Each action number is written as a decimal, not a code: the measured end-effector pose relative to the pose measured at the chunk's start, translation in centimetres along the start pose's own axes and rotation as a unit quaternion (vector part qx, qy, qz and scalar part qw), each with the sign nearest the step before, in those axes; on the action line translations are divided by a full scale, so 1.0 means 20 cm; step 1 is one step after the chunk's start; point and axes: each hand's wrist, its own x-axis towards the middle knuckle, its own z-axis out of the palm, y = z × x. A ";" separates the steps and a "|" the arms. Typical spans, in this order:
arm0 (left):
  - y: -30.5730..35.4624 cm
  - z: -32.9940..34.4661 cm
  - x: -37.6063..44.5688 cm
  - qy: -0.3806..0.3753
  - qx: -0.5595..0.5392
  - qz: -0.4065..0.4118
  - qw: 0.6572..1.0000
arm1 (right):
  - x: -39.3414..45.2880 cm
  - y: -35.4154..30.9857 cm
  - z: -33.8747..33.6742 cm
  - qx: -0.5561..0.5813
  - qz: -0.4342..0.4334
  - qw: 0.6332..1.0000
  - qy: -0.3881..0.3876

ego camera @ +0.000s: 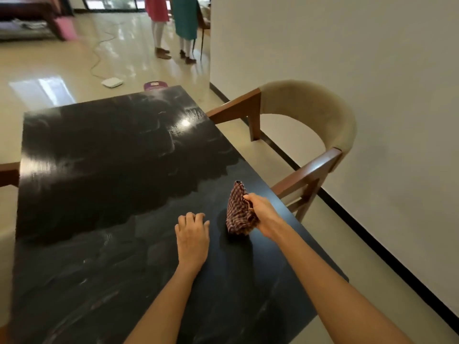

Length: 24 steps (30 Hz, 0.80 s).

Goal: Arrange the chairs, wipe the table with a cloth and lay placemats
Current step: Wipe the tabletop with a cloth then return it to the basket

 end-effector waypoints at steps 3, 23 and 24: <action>0.00 0.04 0.04 0.024 0.013 -0.014 1.000 | 0.10 -0.05 0.05 -0.205 -0.129 0.970 0.031; -0.05 0.19 0.25 0.060 0.078 -0.053 0.994 | 0.54 0.01 0.37 -0.665 -0.403 0.628 -0.019; -0.05 0.19 0.25 0.059 0.081 -0.054 0.993 | 0.56 0.02 0.36 -0.664 -0.404 0.628 -0.028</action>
